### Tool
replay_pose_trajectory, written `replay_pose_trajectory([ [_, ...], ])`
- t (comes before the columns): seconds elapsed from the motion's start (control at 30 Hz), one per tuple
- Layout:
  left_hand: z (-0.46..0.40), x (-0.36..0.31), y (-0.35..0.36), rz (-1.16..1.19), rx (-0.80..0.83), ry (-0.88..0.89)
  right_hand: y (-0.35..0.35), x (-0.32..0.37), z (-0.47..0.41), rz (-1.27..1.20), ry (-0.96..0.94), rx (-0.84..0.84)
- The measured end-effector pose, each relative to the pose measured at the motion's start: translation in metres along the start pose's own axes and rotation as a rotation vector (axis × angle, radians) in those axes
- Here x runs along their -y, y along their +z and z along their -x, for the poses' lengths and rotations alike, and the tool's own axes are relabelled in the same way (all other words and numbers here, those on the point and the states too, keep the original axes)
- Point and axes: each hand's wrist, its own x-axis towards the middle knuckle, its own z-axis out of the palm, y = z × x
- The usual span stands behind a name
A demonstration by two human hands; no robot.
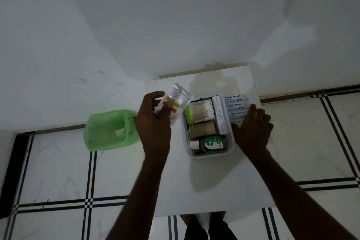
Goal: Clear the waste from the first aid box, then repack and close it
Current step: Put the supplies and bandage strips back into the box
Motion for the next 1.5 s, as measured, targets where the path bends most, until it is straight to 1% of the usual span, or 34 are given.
replay_pose_trajectory([
  [0.07,0.015,-0.007,0.004,0.028,0.197,-0.005,0.003,-0.001,-0.002,0.011,0.006,-0.013],
  [0.1,0.023,-0.006,0.008,0.000,0.306,-0.015,0.004,-0.001,-0.003,-0.005,0.015,-0.014],
  [0.13,0.032,-0.003,0.014,-0.062,0.400,-0.016,0.005,-0.001,-0.005,-0.027,0.023,-0.015],
  [0.17,0.040,0.001,0.019,-0.162,0.457,0.023,0.006,-0.002,-0.006,-0.055,0.026,-0.021],
  [0.2,0.046,0.005,0.023,-0.278,0.477,0.095,0.007,-0.002,-0.008,-0.083,0.027,-0.029],
  [0.23,0.052,0.009,0.027,-0.386,0.471,0.187,0.007,-0.003,-0.010,-0.116,0.031,-0.037],
  [0.3,0.057,0.015,0.031,-0.525,0.438,0.358,0.009,-0.006,-0.014,-0.201,0.054,-0.051],
  [0.33,0.057,0.018,0.032,-0.565,0.420,0.409,0.009,-0.008,-0.015,-0.254,0.066,-0.055],
  [0.37,0.056,0.021,0.032,-0.587,0.399,0.417,0.009,-0.009,-0.016,-0.310,0.074,-0.059],
  [0.47,0.053,0.029,0.026,-0.542,0.356,0.349,-0.002,-0.011,-0.016,-0.463,0.088,-0.080],
  [0.53,0.052,0.028,0.022,-0.465,0.326,0.327,-0.020,-0.010,-0.020,-0.522,0.084,-0.052],
  [0.6,0.048,0.024,0.020,-0.410,0.301,0.314,-0.047,-0.005,-0.024,-0.550,0.026,-0.035],
  [0.67,0.043,0.019,0.020,-0.357,0.296,0.277,-0.081,0.005,-0.023,-0.568,-0.056,-0.060],
  [0.8,0.032,-0.002,0.021,-0.090,0.332,0.117,-0.132,0.032,-0.005,-0.709,-0.168,-0.036],
  [0.9,0.027,-0.018,0.021,0.051,0.373,-0.013,-0.137,0.047,0.009,-0.796,-0.186,0.041],
  [0.97,0.027,-0.017,0.021,0.074,0.338,-0.035,-0.123,0.055,0.015,-0.795,-0.177,0.081],
  [1.03,0.027,-0.002,0.023,-0.063,0.247,0.031,-0.101,0.060,0.020,-0.715,-0.161,0.107],
  [1.1,0.029,0.017,0.027,-0.218,0.173,0.085,-0.081,0.063,0.025,-0.557,-0.186,0.117],
  [1.2,0.033,0.034,0.028,-0.208,0.162,0.097,-0.069,0.061,0.033,-0.431,-0.273,0.109],
  [1.33,0.037,0.049,0.026,-0.191,0.260,0.089,-0.064,0.053,0.037,-0.374,-0.352,-0.003],
  [1.4,0.040,0.047,0.023,-0.163,0.308,0.066,-0.066,0.053,0.040,-0.377,-0.379,-0.102],
  [1.43,0.041,0.045,0.022,-0.158,0.323,0.041,-0.067,0.052,0.041,-0.372,-0.361,-0.165],
  [1.5,0.039,0.044,0.020,-0.199,0.349,-0.043,-0.070,0.048,0.041,-0.369,-0.244,-0.286],
])
